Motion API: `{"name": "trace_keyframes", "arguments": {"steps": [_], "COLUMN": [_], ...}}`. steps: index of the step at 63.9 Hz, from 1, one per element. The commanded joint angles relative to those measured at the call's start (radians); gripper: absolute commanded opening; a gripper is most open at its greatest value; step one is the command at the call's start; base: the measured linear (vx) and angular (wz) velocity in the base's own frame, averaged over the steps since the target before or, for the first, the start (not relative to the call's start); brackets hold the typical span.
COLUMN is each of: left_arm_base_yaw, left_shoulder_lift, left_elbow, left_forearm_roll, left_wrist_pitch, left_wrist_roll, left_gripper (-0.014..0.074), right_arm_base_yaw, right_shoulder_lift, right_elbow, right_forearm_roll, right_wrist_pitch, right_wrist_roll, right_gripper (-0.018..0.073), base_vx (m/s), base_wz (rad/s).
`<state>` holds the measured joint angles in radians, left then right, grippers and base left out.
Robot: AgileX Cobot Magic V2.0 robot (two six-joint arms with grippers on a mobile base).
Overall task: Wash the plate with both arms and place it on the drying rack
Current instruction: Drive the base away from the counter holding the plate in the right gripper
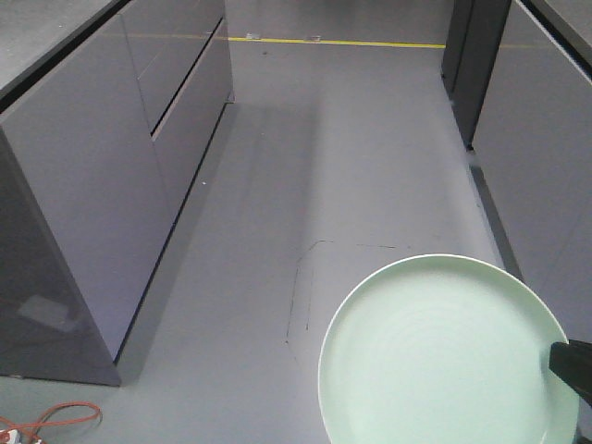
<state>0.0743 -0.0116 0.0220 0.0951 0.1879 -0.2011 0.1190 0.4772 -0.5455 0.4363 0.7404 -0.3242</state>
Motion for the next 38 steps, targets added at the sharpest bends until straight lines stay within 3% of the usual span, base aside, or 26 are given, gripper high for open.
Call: {"name": "trace_keyframes", "arguments": {"steps": [1,38], "left_arm_base_yaw": [0.000,-0.004], "left_shoulder_lift": [-0.015,-0.015], "left_elbow": [-0.027,-0.027], "left_forearm_roll": [-0.007,-0.007], "left_wrist_pitch": [-0.069,-0.069], "left_wrist_roll": [-0.002,-0.002], "left_gripper": [-0.0006,-0.0006], "right_arm_base_yaw": [-0.007,-0.007], "right_shoulder_lift": [0.004,0.004], "right_elbow": [-0.027,-0.027], "right_forearm_roll": [0.021,0.021], "right_wrist_pitch": [-0.064,-0.064], "right_wrist_roll": [-0.002,-0.002], "right_gripper": [-0.0004,-0.0004], "base_vx": [0.10,0.12], "base_wz": [0.28,0.16]}}
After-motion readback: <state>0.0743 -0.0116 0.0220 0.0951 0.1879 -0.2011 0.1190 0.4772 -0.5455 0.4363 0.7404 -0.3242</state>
